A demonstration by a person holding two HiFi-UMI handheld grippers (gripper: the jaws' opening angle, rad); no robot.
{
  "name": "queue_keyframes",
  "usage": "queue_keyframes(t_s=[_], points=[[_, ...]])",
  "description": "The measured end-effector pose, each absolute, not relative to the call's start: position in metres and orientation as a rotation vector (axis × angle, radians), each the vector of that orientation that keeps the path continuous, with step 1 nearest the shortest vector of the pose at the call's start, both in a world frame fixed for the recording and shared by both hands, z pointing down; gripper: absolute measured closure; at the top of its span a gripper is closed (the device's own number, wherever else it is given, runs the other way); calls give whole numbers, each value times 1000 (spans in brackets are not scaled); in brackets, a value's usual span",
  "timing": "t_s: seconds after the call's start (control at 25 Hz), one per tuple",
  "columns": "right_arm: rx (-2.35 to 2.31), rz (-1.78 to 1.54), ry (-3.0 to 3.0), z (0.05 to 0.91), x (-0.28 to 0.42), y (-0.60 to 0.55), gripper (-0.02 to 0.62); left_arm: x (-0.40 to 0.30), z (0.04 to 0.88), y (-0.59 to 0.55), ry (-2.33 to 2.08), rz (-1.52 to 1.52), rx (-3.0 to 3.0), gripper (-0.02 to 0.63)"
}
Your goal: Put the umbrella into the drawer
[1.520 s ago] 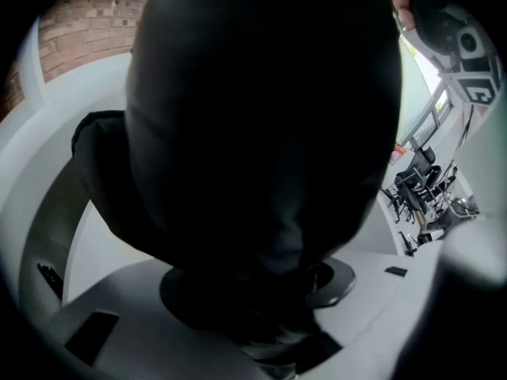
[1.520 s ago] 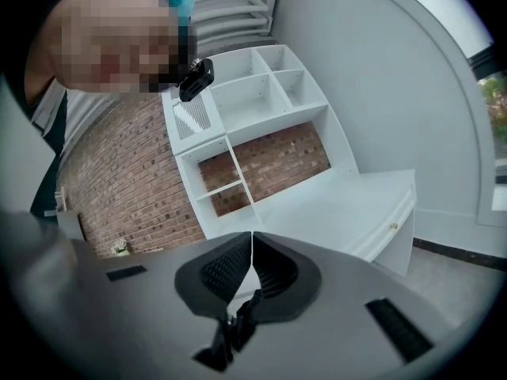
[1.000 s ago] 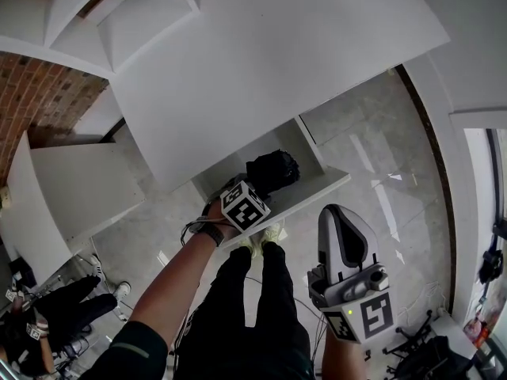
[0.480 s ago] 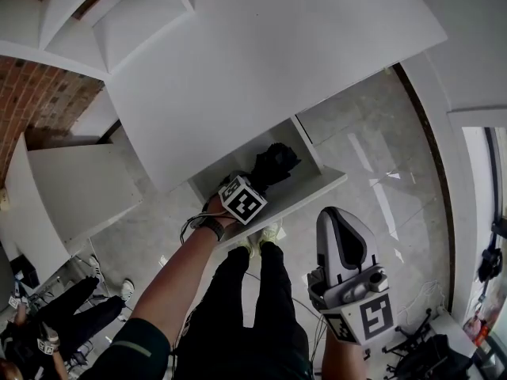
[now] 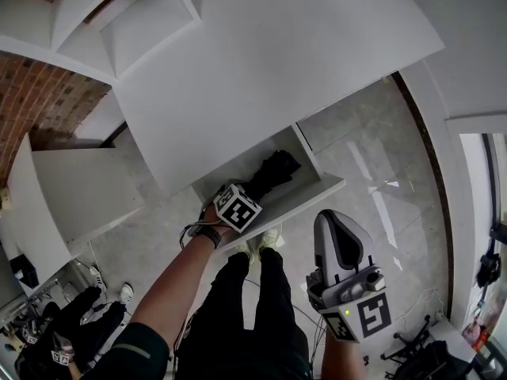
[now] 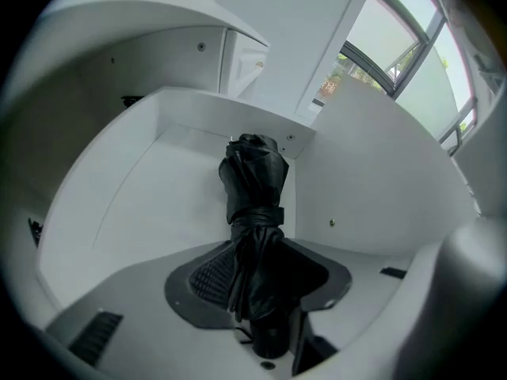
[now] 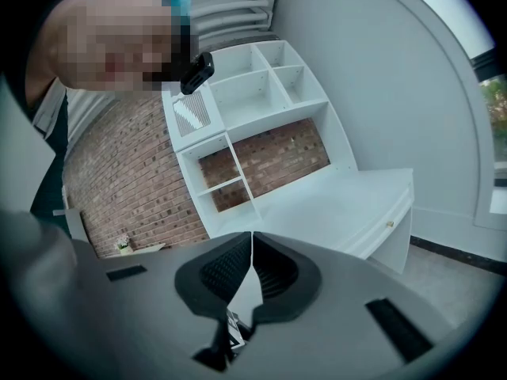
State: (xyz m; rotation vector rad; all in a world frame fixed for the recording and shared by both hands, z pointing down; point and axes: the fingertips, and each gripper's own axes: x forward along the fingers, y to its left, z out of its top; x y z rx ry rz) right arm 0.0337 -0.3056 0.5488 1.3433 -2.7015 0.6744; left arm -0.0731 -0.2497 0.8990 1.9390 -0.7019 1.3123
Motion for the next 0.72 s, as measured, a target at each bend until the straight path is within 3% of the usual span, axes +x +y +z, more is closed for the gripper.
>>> queue_keyframes(t_s=[0.36, 0.72], points=[[1242, 703, -2718, 524, 18, -295, 591, -82, 799, -247, -809, 1198, 2062, 499], [1238, 696, -2718, 488, 9, -289, 591, -93, 650, -258, -1089, 869, 2157, 574]])
